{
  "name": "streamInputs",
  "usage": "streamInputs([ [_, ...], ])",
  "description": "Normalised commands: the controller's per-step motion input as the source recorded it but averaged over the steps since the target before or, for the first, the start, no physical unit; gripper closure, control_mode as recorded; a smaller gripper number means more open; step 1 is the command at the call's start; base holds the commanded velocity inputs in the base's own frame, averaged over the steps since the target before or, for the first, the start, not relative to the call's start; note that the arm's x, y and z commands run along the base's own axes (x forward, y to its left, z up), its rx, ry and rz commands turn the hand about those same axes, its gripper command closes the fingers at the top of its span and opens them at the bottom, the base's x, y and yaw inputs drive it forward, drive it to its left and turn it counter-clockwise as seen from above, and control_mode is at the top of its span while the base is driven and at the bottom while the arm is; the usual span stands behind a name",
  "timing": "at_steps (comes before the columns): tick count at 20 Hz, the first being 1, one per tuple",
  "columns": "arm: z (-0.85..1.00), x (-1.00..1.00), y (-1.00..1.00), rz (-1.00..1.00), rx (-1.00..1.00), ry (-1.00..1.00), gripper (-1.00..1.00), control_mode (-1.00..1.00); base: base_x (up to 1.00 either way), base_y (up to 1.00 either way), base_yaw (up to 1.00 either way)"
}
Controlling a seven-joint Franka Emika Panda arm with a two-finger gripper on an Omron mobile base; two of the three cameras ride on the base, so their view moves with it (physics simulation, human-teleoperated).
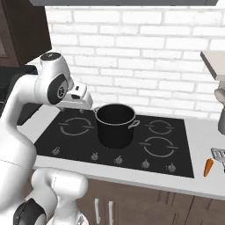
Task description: Put the carrot and sweet potato in the pot. Retrieve the spatula and lightly stir the vegetables in the pot.
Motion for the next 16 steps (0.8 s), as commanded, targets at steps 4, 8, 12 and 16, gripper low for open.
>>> streamInputs([
  [4,0.00,0.00,0.00,0.00,0.00,0.00,-1.00,1.00,-0.08,-0.32,0.00],
  [8,0.00,0.00,0.00,0.00,0.00,0.00,-1.00,1.00,-0.11,-0.61,0.00],
  [12,0.00,0.00,0.00,0.00,0.00,0.00,-1.00,1.00,-0.06,-0.67,0.00],
  [16,0.00,0.00,0.00,0.00,0.00,0.00,-1.00,1.00,-0.01,-0.76,0.00],
])
